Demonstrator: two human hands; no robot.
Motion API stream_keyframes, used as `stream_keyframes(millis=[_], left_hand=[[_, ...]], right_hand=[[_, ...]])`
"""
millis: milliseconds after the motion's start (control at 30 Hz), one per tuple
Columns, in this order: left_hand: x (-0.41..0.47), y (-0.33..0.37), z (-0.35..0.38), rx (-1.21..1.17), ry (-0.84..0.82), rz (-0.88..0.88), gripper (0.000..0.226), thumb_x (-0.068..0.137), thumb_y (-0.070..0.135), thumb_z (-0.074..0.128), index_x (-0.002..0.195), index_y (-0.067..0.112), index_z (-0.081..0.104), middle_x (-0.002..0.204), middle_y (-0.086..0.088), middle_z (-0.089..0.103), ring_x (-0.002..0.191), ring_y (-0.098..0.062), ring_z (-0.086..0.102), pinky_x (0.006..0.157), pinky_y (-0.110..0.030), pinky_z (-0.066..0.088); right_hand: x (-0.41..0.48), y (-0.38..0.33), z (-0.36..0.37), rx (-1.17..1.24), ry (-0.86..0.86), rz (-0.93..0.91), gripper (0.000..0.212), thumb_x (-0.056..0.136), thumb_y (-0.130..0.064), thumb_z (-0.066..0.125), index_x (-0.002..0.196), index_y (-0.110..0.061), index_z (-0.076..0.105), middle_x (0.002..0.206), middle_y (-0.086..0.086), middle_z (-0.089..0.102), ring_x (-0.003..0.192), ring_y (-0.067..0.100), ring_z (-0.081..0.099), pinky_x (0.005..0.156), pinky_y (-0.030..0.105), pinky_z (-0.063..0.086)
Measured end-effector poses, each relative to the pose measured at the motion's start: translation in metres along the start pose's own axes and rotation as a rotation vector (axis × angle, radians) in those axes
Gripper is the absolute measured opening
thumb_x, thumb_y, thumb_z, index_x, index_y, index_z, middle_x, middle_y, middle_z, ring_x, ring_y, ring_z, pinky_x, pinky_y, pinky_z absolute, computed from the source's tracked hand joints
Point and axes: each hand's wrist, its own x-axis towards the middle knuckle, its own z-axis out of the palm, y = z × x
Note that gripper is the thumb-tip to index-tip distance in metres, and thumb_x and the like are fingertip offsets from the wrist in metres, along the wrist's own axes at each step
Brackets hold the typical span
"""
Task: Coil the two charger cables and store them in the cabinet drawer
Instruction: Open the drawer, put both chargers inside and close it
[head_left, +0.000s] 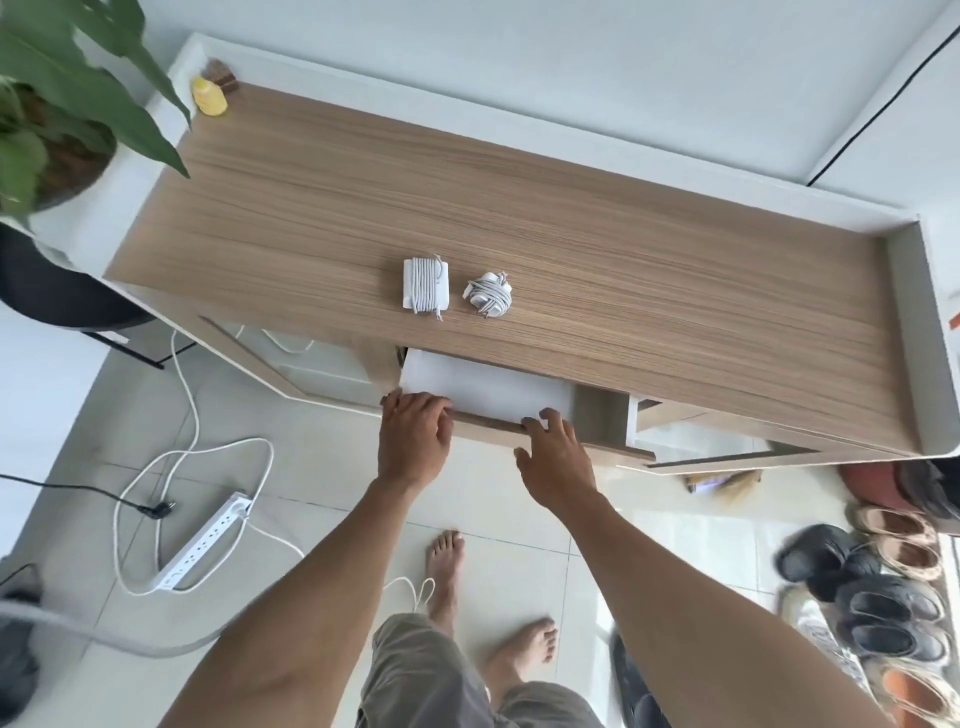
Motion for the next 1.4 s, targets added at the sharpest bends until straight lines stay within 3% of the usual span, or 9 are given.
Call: stream_keyframes(millis=[67, 167, 267, 533, 1000, 1233, 1400], left_hand=[[-0.005, -0.003, -0.003, 0.005, -0.056, 0.039, 0.027, 0.089, 0.030, 0.044, 0.087, 0.020, 0.069, 0.085, 0.005, 0.071, 0.085, -0.022, 0.064, 0.097, -0.032, 0.035], [-0.013, -0.008, -0.011, 0.045, -0.181, 0.062, 0.034, 0.087, 0.051, 0.047, 0.085, 0.026, 0.069, 0.083, 0.009, 0.068, 0.083, -0.019, 0.062, 0.083, -0.034, 0.041], [-0.016, -0.007, -0.020, 0.045, -0.310, 0.055, 0.034, 0.084, 0.056, 0.052, 0.084, 0.026, 0.067, 0.083, 0.007, 0.067, 0.083, -0.021, 0.062, 0.076, -0.034, 0.044], [-0.026, -0.004, -0.038, 0.070, -0.613, -0.053, 0.025, 0.085, 0.050, 0.062, 0.084, 0.025, 0.062, 0.096, 0.002, 0.064, 0.093, -0.023, 0.060, 0.081, -0.038, 0.048], [-0.068, 0.004, -0.047, 0.164, -0.656, -0.021, 0.028, 0.091, 0.049, 0.055, 0.091, 0.021, 0.061, 0.100, 0.001, 0.062, 0.096, -0.025, 0.058, 0.081, -0.044, 0.050], [-0.048, 0.003, -0.054, 0.086, -0.918, -0.144, 0.027, 0.080, 0.050, 0.069, 0.084, 0.025, 0.061, 0.096, 0.008, 0.066, 0.090, -0.016, 0.060, 0.075, -0.030, 0.046], [-0.041, 0.003, -0.056, 0.034, -0.993, -0.195, 0.029, 0.074, 0.049, 0.075, 0.078, 0.025, 0.059, 0.091, 0.006, 0.066, 0.087, -0.016, 0.061, 0.072, -0.028, 0.044]], right_hand=[[-0.007, 0.002, 0.005, 0.020, -0.006, -0.002, 0.040, 0.097, -0.021, 0.047, 0.137, -0.019, 0.043, 0.138, 0.003, 0.046, 0.129, 0.025, 0.041, 0.101, 0.035, 0.039], [-0.009, 0.004, 0.002, 0.020, -0.014, 0.018, 0.033, 0.098, -0.016, 0.045, 0.129, -0.023, 0.053, 0.126, 0.002, 0.055, 0.117, 0.026, 0.052, 0.088, 0.037, 0.047], [-0.013, 0.009, 0.004, -0.010, -0.037, 0.035, 0.031, 0.097, -0.015, 0.043, 0.119, -0.028, 0.061, 0.116, 0.000, 0.060, 0.108, 0.025, 0.058, 0.081, 0.034, 0.047], [-0.033, 0.011, 0.016, -0.007, -0.111, -0.002, 0.027, 0.095, -0.024, 0.047, 0.114, -0.033, 0.064, 0.115, -0.005, 0.064, 0.108, 0.025, 0.059, 0.082, 0.033, 0.046], [-0.076, 0.007, 0.044, 0.002, -0.034, 0.010, 0.032, 0.095, -0.014, 0.041, 0.114, -0.027, 0.064, 0.112, -0.002, 0.063, 0.104, 0.025, 0.060, 0.076, 0.032, 0.045], [-0.076, 0.010, 0.046, 0.001, -0.117, 0.017, 0.029, 0.096, -0.021, 0.044, 0.114, -0.033, 0.063, 0.116, -0.005, 0.061, 0.109, 0.023, 0.058, 0.079, 0.031, 0.042], [-0.073, 0.011, 0.040, 0.011, -0.175, 0.015, 0.027, 0.093, -0.022, 0.047, 0.110, -0.033, 0.065, 0.115, -0.005, 0.063, 0.108, 0.023, 0.059, 0.081, 0.031, 0.045]])
